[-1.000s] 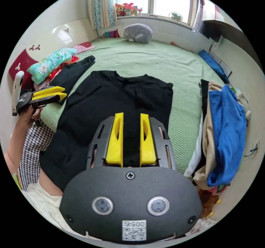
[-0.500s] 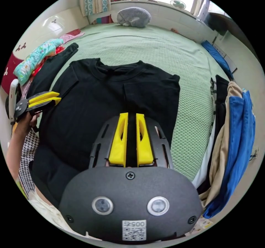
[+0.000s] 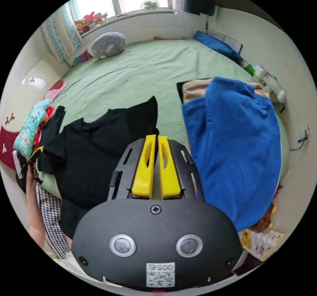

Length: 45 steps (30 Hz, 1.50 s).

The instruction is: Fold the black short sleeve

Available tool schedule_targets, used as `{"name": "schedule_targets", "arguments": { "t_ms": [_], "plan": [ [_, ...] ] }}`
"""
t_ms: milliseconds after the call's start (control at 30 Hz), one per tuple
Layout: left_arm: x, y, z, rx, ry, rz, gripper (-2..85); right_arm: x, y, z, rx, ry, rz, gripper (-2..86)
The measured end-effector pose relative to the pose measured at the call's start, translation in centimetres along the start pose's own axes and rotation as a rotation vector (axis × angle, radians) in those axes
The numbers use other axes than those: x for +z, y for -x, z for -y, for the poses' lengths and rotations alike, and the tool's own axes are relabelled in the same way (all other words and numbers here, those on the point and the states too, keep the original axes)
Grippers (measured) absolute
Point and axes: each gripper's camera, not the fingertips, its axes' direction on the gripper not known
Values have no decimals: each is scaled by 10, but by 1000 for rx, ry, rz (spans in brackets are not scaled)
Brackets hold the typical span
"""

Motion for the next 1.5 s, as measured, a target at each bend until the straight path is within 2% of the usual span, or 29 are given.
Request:
{"name": "schedule_targets", "arguments": {
  "t_ms": [100, 200, 300, 467, 567, 767, 933, 1133, 1300, 1400, 1500],
  "plan": [
    [1, 39, -6, -126, -6, -1, 0, 2, -21, 0, 40, 14, -29, -8],
    [-6, 61, -15, -213, -54, -40, 1, -15, -22, -10, 23, -87, 42, 2],
    [-4, 45, -14, -114, -49, -77, 14, -18, -7, -10, -41, -104, 108, 25],
    [32, -32, -10, 163, 51, -89, 80, 9, 51, -13, -182, -33, 131, 32],
    [59, -65, -8, 260, 100, -65, 102, 27, 85, -24, -264, 18, 135, 35],
    [85, -79, -8, 269, 144, -7, 107, 47, 145, -47, -433, 45, 217, 39],
    [93, -71, -13, 312, 211, 95, 108, 55, 187, -50, -544, 41, 203, 43],
    [95, -51, -25, 287, 236, 65, 103, 56, 224, -42, -571, 14, 334, 44],
    [98, -51, -30, 291, 214, 51, 103, 45, 289, -33, -733, -35, 434, 68],
    [100, -51, -31, 302, 210, 40, 103, 54, 338, -36, -907, -15, 393, 82],
    [101, -51, -32, 315, 207, 19, 102, 79, 376, -42, -1036, 37, 267, 81]
  ]
}}
